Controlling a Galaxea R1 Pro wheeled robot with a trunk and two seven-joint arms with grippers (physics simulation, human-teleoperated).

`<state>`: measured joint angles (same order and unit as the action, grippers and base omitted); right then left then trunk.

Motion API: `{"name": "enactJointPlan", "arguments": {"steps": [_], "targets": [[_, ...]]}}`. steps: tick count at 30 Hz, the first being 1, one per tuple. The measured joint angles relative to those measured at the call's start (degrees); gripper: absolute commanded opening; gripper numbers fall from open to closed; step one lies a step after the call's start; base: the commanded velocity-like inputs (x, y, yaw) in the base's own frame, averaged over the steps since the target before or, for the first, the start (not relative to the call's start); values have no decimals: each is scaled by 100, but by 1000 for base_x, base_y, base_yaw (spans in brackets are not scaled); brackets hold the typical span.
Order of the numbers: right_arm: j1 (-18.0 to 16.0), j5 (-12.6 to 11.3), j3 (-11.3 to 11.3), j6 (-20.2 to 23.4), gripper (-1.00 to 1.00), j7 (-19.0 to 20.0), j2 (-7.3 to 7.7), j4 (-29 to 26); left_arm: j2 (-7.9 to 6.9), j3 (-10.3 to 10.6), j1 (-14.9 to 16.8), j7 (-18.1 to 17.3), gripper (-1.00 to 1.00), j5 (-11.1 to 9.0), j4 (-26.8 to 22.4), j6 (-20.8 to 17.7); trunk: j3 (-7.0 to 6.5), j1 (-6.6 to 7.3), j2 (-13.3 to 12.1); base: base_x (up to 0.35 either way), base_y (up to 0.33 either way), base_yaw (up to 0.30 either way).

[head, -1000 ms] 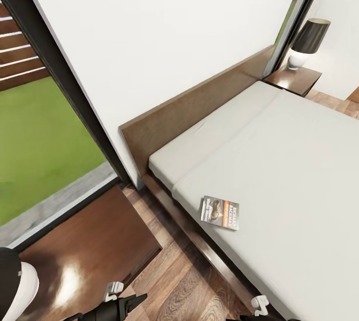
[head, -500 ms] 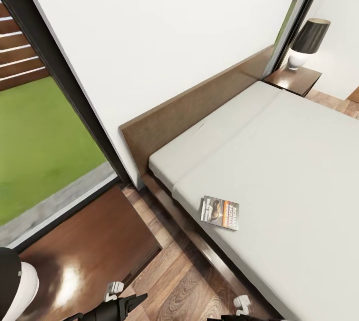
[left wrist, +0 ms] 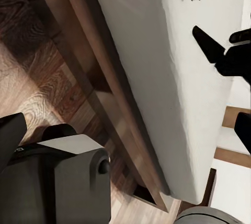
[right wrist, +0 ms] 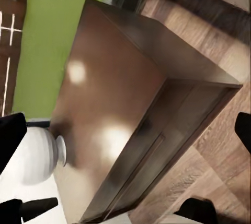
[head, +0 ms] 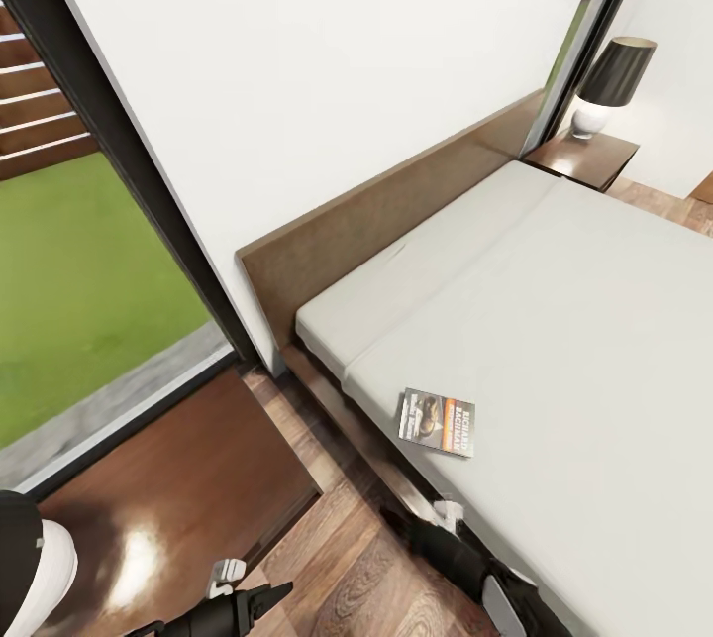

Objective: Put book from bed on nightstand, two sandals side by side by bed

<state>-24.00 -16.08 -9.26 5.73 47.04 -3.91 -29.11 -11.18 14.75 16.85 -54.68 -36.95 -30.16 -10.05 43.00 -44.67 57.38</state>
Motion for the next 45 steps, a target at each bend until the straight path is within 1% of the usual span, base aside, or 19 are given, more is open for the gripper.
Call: {"name": "enactJointPlan", "arguments": {"steps": [2,3,4,5,7,8,10,11,12,14,17,22,28,37,45], "targets": [[-2,-253,-1,0,100,-29,-2,-147,1,3,0,-1,100,1,-2,0,0,0,0,0,0,0],[-4,-618,-3,0,100,-52,-9,-292,4,3,0,-2,100,2,-3,0,0,0,0,0,0,0],[-4,-744,0,0,100,-57,-10,-328,5,4,0,-3,100,2,-3,0,0,0,0,0,0,0],[-5,-1083,6,0,100,-64,-24,-389,7,6,0,-7,100,0,-4,-3,0,0,0,0,0,0],[-5,-1290,13,0,100,-69,-50,-412,8,6,0,-12,100,-2,-4,-5,0,0,0,0,0,0],[-5,-1462,17,0,100,-71,-72,-426,8,7,0,-16,100,-4,-4,-6,0,0,0,0,0,0],[-5,-1618,19,0,100,-73,-90,-437,8,7,0,-21,100,-5,-5,-7,0,0,0,0,0,0],[-5,-1756,20,0,100,-71,-107,-450,21,7,0,-24,100,-5,-5,-8,0,0,0,0,0,0],[-5,-1816,21,0,100,-70,-117,-455,27,7,0,-25,100,-6,-5,-8,0,0,0,0,0,0],[-5,-2005,22,0,100,-68,-176,-466,57,7,0,-27,100,-6,-5,-8,0,0,0,0,0,0],[-5,-2134,31,0,100,-67,-225,-471,75,7,0,-28,100,-6,-5,-9,0,0,0,0,0,0],[-5,-2187,51,0,100,-68,-256,-474,82,7,0,-36,100,-6,-10,-9,0,0,0,0,0,0],[-5,-2209,97,36,100,-67,-270,-462,87,10,0,-37,100,-6,-7,-10,0,0,0,0,0,0],[-5,-2235,145,23,100,-77,-337,-448,88,16,0,-29,100,-6,-5,-9,0,0,0,0,0,0],[-5,-2241,167,8,100,-84,-365,-442,158,16,0,-21,100,1,-5,-9,0,0,0,0,0,0]]}}
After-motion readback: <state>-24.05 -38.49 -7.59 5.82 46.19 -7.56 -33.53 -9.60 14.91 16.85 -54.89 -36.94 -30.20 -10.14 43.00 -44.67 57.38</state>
